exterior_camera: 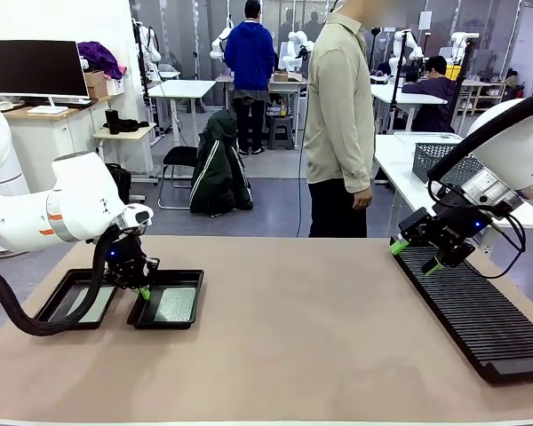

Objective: Inspect and transfer BCBs to ESD trays.
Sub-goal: Pick up the ESD tray and place it on the left side of the table.

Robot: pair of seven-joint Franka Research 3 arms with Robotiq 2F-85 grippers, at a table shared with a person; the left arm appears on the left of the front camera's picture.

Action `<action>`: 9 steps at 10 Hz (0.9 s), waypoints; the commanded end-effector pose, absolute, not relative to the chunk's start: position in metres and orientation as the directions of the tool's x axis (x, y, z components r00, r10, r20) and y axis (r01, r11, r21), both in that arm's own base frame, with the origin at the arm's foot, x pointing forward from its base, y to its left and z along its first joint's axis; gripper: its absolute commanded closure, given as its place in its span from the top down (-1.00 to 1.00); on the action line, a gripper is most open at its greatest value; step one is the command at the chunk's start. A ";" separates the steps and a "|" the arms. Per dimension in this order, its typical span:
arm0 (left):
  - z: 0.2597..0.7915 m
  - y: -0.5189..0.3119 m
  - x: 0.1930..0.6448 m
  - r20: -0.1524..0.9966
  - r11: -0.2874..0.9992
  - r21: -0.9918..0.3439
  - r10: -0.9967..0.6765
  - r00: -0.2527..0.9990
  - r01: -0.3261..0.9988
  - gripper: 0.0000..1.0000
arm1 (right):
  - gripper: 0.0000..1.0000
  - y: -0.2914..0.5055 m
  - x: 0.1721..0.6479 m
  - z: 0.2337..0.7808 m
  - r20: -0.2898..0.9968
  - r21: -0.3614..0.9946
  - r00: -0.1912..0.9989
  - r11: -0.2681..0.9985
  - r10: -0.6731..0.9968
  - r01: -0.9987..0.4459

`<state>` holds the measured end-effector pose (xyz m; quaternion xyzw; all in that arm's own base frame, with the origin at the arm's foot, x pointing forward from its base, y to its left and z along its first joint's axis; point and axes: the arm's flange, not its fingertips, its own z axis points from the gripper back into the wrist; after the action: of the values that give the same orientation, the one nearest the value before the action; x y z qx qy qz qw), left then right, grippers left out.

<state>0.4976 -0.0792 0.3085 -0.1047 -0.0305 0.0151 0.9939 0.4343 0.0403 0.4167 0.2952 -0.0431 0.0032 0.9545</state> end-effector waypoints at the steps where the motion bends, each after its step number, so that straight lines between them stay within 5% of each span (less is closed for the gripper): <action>1: 0.309 -0.079 0.498 0.058 0.976 -0.217 0.034 0.998 -0.021 -0.94 | 1.00 0.042 0.436 0.416 0.078 0.560 0.996 0.829 -0.039 -0.012; 9: 0.309 -0.079 0.498 0.058 0.976 -0.217 0.034 0.998 -0.021 -0.94 | 1.00 0.042 0.436 0.416 0.078 0.560 0.996 0.829 -0.039 -0.012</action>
<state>0.4978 -0.0793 0.3089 -0.1046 -0.0305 0.0150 0.9939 0.4343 0.0403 0.4167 0.2952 -0.0431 0.0032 0.9545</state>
